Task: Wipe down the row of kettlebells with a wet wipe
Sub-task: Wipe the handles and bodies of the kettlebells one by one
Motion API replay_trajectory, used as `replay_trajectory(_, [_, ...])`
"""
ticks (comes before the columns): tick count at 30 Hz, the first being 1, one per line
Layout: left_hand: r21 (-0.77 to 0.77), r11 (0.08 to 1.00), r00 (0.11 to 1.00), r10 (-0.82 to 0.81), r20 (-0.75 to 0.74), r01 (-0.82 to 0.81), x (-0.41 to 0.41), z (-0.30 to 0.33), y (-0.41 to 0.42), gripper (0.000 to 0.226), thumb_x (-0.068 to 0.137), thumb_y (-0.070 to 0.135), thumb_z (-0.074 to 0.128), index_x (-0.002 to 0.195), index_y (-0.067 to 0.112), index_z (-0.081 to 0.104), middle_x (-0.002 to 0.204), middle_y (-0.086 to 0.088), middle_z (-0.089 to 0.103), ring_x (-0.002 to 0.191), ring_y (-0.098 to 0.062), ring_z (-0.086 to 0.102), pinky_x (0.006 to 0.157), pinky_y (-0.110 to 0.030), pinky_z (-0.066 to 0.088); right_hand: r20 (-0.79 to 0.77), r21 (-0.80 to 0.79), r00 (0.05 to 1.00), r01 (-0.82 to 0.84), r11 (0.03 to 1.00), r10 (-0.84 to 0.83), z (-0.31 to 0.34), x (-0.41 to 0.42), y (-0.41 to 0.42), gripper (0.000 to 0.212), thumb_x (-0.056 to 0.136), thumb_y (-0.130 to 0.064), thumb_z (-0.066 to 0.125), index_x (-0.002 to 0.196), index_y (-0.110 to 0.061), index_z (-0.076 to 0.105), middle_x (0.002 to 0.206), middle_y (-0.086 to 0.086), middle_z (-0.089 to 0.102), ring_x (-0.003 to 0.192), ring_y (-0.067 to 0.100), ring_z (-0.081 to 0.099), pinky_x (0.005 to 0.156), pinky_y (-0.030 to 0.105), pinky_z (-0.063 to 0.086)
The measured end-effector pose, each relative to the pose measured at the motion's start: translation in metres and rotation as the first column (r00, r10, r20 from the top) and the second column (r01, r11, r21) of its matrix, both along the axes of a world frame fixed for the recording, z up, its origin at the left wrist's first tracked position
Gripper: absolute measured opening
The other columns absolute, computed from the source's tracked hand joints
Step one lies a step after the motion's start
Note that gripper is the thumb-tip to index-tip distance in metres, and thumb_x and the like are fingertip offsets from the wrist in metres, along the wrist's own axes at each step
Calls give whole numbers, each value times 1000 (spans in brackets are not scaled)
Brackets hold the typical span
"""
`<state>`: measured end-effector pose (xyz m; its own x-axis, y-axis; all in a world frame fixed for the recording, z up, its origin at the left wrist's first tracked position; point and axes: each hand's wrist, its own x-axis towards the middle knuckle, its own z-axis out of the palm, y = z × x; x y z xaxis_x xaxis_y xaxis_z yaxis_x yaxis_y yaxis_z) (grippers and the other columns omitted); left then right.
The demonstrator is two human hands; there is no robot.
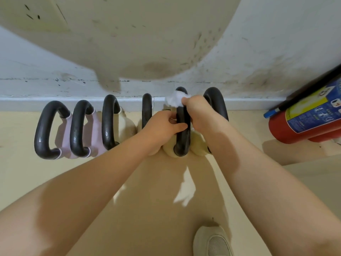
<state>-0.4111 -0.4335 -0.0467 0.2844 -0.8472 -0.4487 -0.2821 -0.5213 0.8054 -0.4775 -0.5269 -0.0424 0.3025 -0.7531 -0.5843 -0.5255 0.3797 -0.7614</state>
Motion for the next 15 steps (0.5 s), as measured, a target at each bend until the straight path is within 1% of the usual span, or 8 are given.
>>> replay_trajectory(2, [-1,1000,1000,-6,-11,6,0,-1,1,34,85,28,61,116,15,57,92,9,61,92,-12,60,76,-19,44,-1,-13,1000,28,1000,-28,-3,-8,-3,23,91,-5,44,71,-16,45,81,6,51,77,23,52,82,40,48])
replay_trajectory(3, [2,1000,1000,-1,-15,1,1,-2,1,36,85,28,62,117,14,56,94,7,62,95,-13,61,82,-24,45,-25,-59,997,76,995,-78,-5,-14,-6,17,88,-2,46,77,-15,48,88,9,52,83,25,52,84,41,49])
replay_trajectory(4, [8,1000,1000,6,-12,-5,1,-3,1,37,85,29,62,118,14,55,96,6,62,97,-14,61,87,-27,46,-60,-135,990,115,984,-124,-5,-21,-8,12,85,-2,47,81,-13,48,90,10,51,83,24,52,82,40,50])
replay_trajectory(7, [14,1000,1000,15,-5,-15,0,-4,0,40,85,30,62,120,13,51,105,0,65,101,-18,61,95,-35,47,-87,-408,980,126,904,-176,4,-38,-12,9,84,-9,52,77,-11,48,74,5,48,69,19,48,64,33,43])
replay_trajectory(9, [18,1000,1000,18,-17,-17,-1,-3,1,42,85,30,61,122,13,50,113,-3,65,103,-18,61,98,-38,46,-33,-556,981,143,819,-194,14,-42,-9,10,86,-17,56,81,-10,51,72,2,47,67,16,46,62,29,40])
replay_trajectory(11, [17,1000,1000,15,-22,-15,-1,-3,1,43,85,30,61,123,13,49,115,-4,65,104,-19,61,99,-40,46,-42,-669,981,114,734,-191,20,-42,-6,14,86,-20,57,79,-9,50,68,0,44,63,13,44,58,26,38])
replay_trajectory(13, [18,1000,1000,18,-18,-18,-1,-3,1,43,85,30,61,123,13,49,115,-4,65,104,-20,61,99,-41,46,-112,-733,975,51,678,-194,19,-38,-5,15,83,-11,54,72,-9,44,64,1,39,60,14,40,55,26,35])
replay_trajectory(15, [19,1000,1000,22,-13,-22,-1,-3,1,44,85,31,62,123,13,50,115,-3,65,103,-20,62,98,-40,47,-154,-699,975,8,715,-161,16,-29,0,16,79,-5,52,68,-9,42,62,0,39,59,16,39,56,29,36])
